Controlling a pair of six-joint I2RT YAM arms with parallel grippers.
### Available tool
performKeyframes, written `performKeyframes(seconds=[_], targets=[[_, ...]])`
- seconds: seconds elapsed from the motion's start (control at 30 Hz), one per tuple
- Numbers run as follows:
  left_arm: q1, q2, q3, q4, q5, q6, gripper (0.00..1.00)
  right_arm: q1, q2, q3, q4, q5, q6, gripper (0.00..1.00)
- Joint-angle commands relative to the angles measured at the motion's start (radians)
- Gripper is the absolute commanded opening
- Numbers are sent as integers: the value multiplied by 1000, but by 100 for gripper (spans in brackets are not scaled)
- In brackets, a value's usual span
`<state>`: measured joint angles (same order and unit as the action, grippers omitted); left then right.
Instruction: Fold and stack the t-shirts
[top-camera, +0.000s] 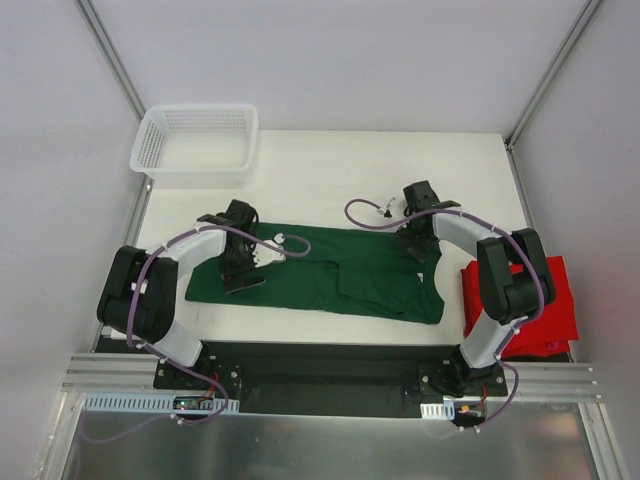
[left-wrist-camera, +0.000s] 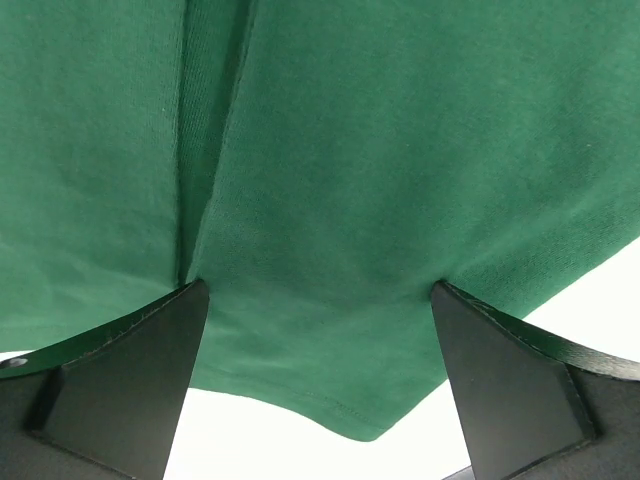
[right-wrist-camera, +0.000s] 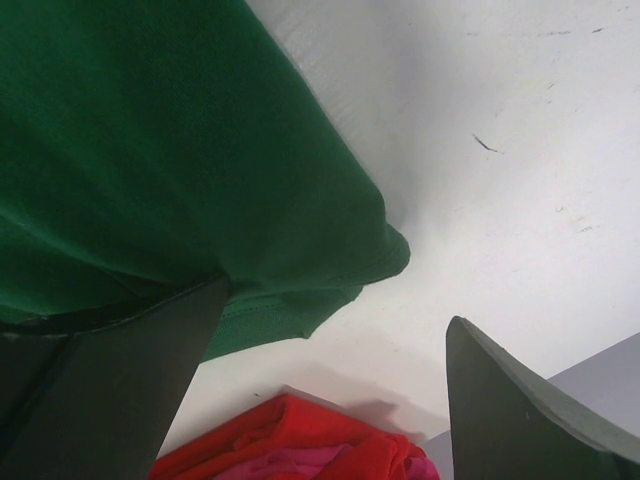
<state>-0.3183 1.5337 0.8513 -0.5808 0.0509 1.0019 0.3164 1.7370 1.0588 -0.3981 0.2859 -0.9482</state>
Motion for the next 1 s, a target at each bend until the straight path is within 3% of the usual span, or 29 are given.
performKeyframes(seconds=[0.0,0.4,0.53,0.7,0.83,0.97], targets=[[35,77,35,-14,53,50,95,7,12,10,-19,27,-3,96],[50,36,-54,-27,20,60,96,9,27,59,-45,53,8,96],[50,-59,-37,-57,15,37,96,23,-120,78,-106,32,66,96],[50,-217,75,-215,131,-45,99,151,-315,79,-171,101,109,96],[62,-297,107,-212,141,-63,99,168,-343,145,-292,-109,219,96],[136,-218,111,-154,170,-117,99,167,-288,133,-311,-344,282,96]])
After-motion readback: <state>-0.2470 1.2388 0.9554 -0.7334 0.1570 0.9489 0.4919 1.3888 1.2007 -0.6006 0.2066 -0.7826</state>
